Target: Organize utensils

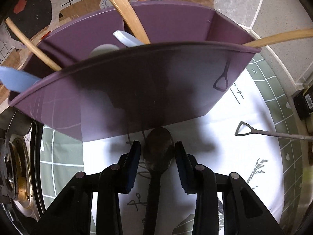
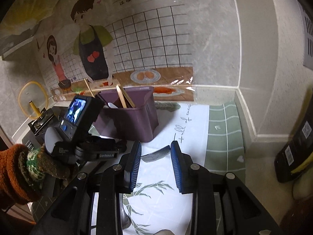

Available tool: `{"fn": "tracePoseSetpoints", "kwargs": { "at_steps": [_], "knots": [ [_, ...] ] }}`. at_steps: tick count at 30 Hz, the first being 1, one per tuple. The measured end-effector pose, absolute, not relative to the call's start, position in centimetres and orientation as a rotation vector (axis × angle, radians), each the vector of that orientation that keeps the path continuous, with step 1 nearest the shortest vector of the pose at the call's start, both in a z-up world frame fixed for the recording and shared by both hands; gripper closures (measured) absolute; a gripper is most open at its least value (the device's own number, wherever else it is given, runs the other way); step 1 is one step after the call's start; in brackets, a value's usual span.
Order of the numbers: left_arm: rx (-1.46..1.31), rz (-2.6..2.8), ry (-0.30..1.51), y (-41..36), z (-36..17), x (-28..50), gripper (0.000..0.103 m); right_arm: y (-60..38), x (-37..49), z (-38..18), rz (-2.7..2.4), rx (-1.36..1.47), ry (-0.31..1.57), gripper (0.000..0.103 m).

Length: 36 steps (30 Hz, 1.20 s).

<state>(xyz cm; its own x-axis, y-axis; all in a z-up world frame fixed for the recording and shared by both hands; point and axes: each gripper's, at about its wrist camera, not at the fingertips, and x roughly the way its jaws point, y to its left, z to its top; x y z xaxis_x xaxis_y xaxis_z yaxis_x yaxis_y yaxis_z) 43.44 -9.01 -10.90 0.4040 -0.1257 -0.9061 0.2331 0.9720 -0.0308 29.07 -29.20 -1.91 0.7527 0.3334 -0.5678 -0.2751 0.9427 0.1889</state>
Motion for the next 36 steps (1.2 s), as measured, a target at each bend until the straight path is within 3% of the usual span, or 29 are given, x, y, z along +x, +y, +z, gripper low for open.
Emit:
{"fn": "tracePoseSetpoints", "kwargs": {
  "at_steps": [3,4,5,6,16,19,28,36],
  "knots": [
    [0.066,-0.258,1.128,-8.0,-10.8,42.0,0.069,-29.0,29.0,-1.0,0.340,0.099,0.621,0.076],
    [0.051,-0.270,1.124,-7.8,-10.7,41.2,0.069,-29.0,28.9,-0.8,0.343,0.101,0.618,0.080],
    [0.033,-0.285,1.118,-7.3,-10.4,40.4,0.069,-28.9,28.8,-0.4,0.349,0.101,0.614,0.093],
    [0.019,-0.302,1.112,-6.9,-10.2,39.7,0.069,-28.7,28.8,-0.1,0.351,0.101,0.614,0.095],
    [-0.109,-0.346,0.989,-1.2,-6.1,31.5,0.069,-28.9,27.8,-0.4,0.440,0.120,0.736,0.089],
    [-0.122,-0.341,0.980,-0.5,-5.4,30.5,0.069,-29.5,27.2,-2.0,0.458,0.120,0.815,0.071],
    [-0.230,-0.319,1.002,2.0,-7.3,29.2,0.069,-28.1,25.5,-7.4,0.393,0.012,0.952,0.071],
    [-0.260,-0.299,0.961,3.8,-5.7,28.6,0.069,-26.2,27.4,-9.0,0.377,-0.169,1.012,0.071]
  ]
}}
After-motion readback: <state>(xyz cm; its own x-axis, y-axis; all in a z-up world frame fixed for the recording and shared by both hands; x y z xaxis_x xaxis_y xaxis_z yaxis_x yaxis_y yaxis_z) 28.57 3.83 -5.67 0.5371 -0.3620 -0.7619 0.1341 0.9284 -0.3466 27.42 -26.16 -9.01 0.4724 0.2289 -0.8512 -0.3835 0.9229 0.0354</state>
